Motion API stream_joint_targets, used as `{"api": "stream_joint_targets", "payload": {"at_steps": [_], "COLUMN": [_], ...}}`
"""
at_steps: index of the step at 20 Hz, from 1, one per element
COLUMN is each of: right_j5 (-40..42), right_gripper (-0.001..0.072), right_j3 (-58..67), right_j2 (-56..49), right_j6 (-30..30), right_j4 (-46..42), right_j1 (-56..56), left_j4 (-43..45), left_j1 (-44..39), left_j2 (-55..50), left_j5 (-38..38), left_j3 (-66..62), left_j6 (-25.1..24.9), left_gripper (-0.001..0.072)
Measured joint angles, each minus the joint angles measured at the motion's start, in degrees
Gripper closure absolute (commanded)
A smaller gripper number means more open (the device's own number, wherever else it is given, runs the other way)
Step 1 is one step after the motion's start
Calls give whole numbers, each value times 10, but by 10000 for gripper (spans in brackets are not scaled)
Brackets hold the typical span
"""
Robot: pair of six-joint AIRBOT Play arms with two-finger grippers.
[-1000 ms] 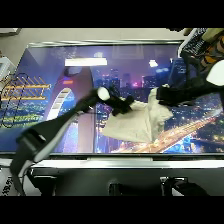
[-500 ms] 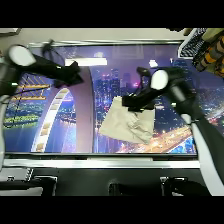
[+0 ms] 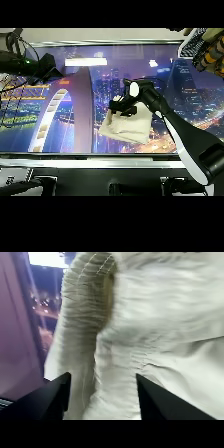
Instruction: Fold the clothes and pants, and hang the long-sleeved shirts on hangers.
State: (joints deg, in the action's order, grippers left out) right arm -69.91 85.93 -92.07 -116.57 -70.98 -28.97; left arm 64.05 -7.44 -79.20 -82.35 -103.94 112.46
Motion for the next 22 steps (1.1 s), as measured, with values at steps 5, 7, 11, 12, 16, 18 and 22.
{"api": "stream_joint_targets", "payload": {"at_steps": [5, 7, 11, 12, 16, 18, 22], "right_j5": [33, 33, -17, -36, -82, -84, -38], "right_gripper": [78, 52, 52, 52, 53, 53, 52], "right_j3": [2, 6, 9, 8, -52, -119, -279], "right_j2": [23, 52, 121, 136, 174, 181, 182], "right_j6": [15, 23, 74, 95, 193, 247, 347], "right_j4": [61, 69, 74, 75, 130, 180, 250], "right_j1": [1, 19, 130, 171, 329, 389, 445], "left_j4": [0, 1, 1, 1, 1, 2, 4], "left_j1": [2, 2, 2, 2, 2, 2, 2], "left_j2": [3, 4, 4, 4, 4, 4, 4], "left_j5": [-1, -1, -2, -2, -7, -7, -8], "left_j3": [0, 0, 0, 0, 0, 0, 0], "left_j6": [-6, -9, -18, -21, -31, -36, -50], "left_gripper": [696, 696, 696, 696, 696, 696, 696]}}
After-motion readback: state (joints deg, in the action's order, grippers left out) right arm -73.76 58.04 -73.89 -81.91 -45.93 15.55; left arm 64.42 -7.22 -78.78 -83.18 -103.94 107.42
